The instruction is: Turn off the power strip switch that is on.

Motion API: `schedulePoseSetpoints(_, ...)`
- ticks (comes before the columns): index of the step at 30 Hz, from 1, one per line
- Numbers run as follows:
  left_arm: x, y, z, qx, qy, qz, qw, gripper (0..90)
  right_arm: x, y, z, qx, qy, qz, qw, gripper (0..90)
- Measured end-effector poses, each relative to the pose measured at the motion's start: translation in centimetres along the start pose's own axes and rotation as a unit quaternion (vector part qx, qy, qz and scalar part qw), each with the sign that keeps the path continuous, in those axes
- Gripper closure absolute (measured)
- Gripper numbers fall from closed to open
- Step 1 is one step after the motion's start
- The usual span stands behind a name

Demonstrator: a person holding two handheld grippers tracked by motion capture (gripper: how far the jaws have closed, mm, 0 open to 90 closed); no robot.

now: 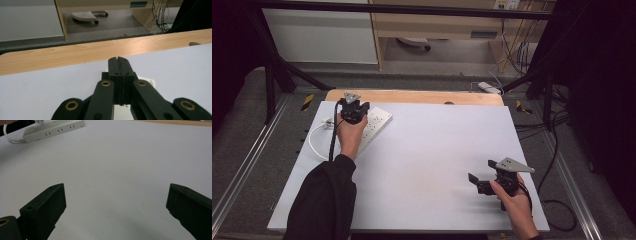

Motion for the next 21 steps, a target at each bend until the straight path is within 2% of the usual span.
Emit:
schedulePoseSetpoints(3,-0.2,0.0,0.3,0.001,0.006,0.000,1.0000,89.9,0.0,0.0,0.0,0.000,0.001,-0.001,1.0000,3.2)
schedulePoseSetpoints(9,-0.8,0.2,0.9,0.019,0.023,0.004,0.9996,90.0,0.0,0.1,0.0,0.001,0.002,-0.002,1.0000,3.2)
schedulePoseSetpoints(21,-1.2,0.2,1.7,0.016,0.050,0.000,0.9986,90.0,0.0,0.1,0.0,0.001,0.003,-0.003,1.0000,3.1)
Point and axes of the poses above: each handheld gripper's, and its own axes: x roughly backward along the jaws, z roughly out of its underside, y roughly to its left, the point moved 6 cm from there along -x, roughly forward along the jaws, and after that the axes turned 11 degrees about -x, right-handed, at the moved point
